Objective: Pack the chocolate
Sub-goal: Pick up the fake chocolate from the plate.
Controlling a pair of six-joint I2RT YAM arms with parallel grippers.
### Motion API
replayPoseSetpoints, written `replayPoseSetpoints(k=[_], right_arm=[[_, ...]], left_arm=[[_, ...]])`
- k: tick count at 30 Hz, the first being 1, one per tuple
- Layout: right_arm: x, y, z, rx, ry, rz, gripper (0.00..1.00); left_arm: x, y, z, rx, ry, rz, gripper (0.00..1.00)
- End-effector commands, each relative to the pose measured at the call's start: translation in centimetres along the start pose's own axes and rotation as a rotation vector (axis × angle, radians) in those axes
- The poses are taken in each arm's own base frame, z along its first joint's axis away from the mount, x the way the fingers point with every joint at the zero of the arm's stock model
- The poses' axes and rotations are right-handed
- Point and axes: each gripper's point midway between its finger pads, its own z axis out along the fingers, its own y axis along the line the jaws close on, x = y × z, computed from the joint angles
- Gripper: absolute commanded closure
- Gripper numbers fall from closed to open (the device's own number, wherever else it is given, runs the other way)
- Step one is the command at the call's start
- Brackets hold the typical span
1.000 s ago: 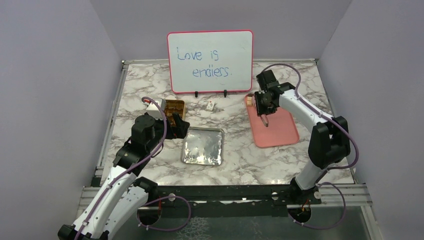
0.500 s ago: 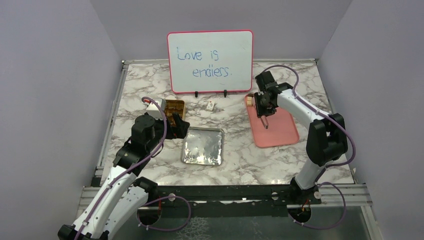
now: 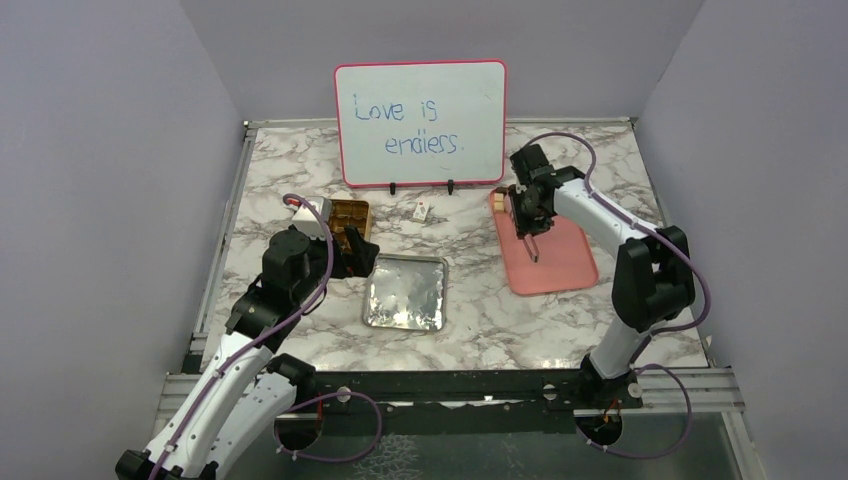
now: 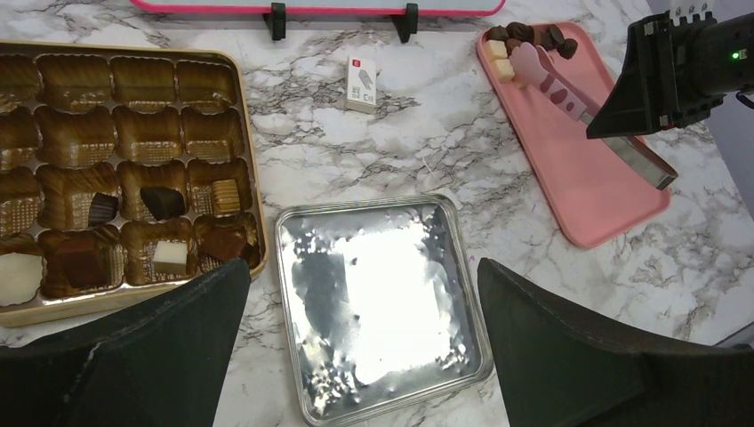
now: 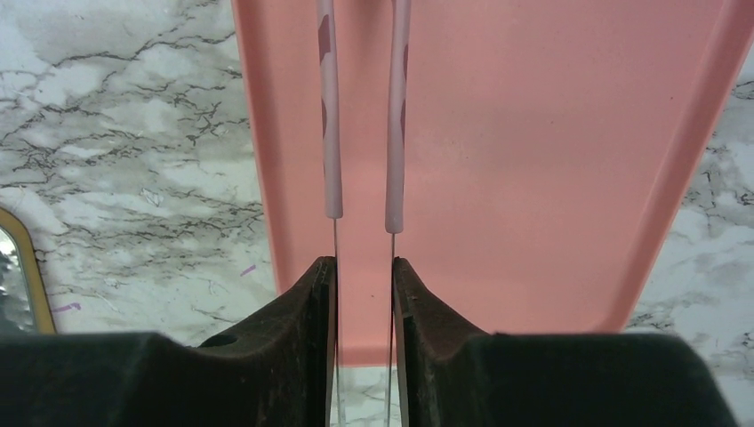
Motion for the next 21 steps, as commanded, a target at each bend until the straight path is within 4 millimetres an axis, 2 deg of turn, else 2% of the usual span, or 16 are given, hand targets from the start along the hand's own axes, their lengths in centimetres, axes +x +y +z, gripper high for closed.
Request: replayPoseSetpoints(k=[1, 8, 15, 19, 21], right_arm=[[0.5, -1.1, -1.8, 0.027, -0.01, -0.014, 0.72], [1.2, -1.1, -2.7, 0.012, -0.02, -0.019, 0.73], [0.9, 0.1, -4.6, -0.076, -0.081, -0.008, 0.73], [0.1, 1.8, -6.2, -0.171, -0.146, -0.004, 0.73], [-0.2, 3.8, -7.0, -0.247, -0.176, -0.023, 0.73]], left_arm=[[-0.1, 0.3, -0.2, -0.009, -0.01, 0.01, 0.01], [-0.2, 0.5, -0.3, -0.02, -0.018, 0.007, 0.01], [-1.8, 1.1, -1.3, -0.067, -0.095, -0.003, 0.01], [-3.8, 1.3, -2.7, -0.093, -0.18, -0.022, 0.01], [-4.9, 1.2, -3.6, -0.098, -0.225, -0.031, 0.01]])
